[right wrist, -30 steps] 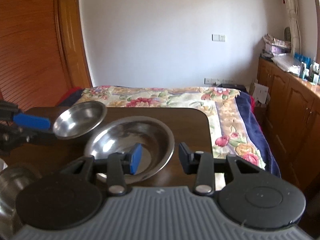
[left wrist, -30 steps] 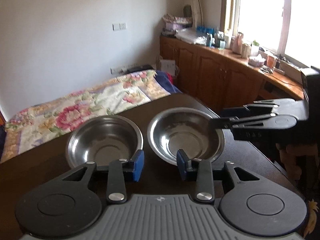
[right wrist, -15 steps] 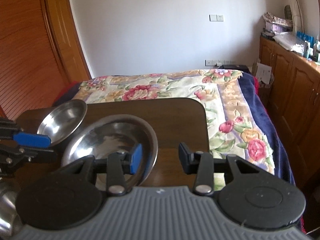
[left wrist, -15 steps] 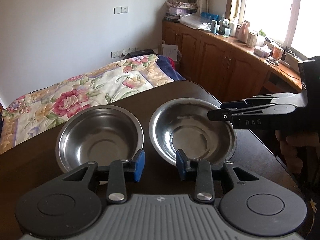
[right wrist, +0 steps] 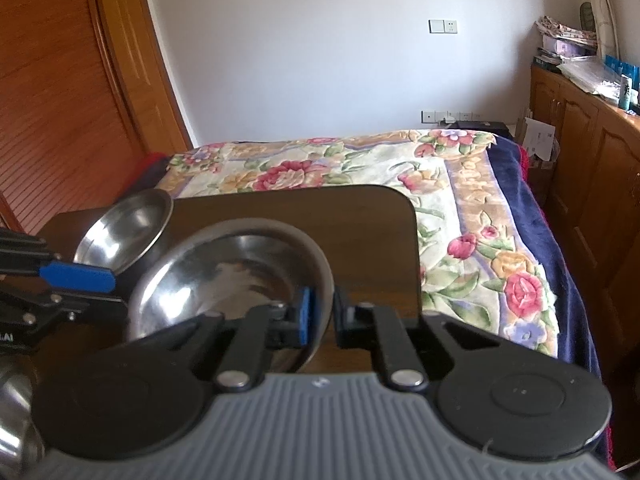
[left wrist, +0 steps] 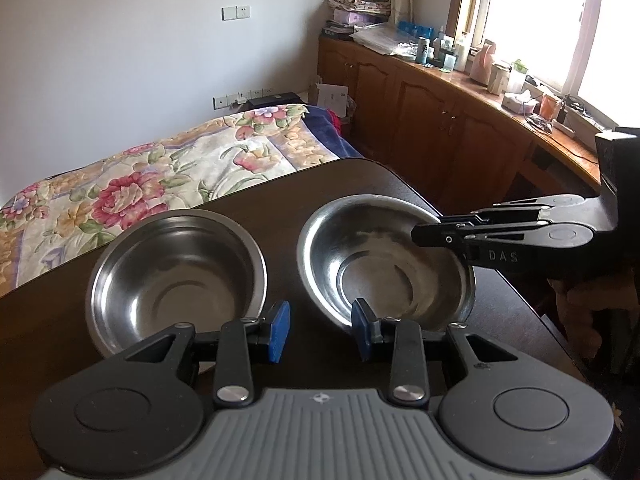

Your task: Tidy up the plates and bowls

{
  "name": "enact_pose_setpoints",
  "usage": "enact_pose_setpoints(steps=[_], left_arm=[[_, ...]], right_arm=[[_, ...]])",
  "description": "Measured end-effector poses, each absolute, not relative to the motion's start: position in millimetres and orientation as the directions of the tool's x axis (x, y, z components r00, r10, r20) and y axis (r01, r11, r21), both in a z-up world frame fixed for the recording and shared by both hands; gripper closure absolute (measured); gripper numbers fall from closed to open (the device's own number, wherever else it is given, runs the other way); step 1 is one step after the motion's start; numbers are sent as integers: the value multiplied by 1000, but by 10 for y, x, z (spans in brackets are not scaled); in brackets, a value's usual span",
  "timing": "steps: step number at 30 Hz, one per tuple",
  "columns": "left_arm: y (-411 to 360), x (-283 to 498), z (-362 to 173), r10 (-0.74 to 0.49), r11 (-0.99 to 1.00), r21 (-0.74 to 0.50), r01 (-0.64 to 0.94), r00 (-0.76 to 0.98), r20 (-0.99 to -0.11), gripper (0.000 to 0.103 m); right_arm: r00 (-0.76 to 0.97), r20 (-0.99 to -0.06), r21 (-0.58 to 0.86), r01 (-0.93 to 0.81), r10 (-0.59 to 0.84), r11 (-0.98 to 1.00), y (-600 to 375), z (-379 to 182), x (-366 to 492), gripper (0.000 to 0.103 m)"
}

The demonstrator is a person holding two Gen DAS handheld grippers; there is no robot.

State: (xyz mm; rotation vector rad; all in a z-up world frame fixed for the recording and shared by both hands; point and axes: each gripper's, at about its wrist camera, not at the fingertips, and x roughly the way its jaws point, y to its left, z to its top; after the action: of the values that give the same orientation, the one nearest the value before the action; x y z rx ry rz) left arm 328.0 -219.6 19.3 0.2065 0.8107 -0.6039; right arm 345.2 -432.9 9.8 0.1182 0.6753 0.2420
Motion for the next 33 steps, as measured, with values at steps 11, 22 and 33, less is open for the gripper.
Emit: enact_pose_setpoints(steps=[11,22,33], left_arm=[[-2234,3331,125,-418,817,-64,573,513,-749,43],[-2112,3122,255,-443,827,-75,558,562,-699,56],[-1913,2707,666,-459,837,-66,543,631,-626,56]], right_arm=[[756,-588,205,-205,288,957,-4299,81,3358,90],[813,-525,207,-163,250,965,-4253,201,3147,90],[860,-451,186,-171,239,967,-4152,566,2826,90]])
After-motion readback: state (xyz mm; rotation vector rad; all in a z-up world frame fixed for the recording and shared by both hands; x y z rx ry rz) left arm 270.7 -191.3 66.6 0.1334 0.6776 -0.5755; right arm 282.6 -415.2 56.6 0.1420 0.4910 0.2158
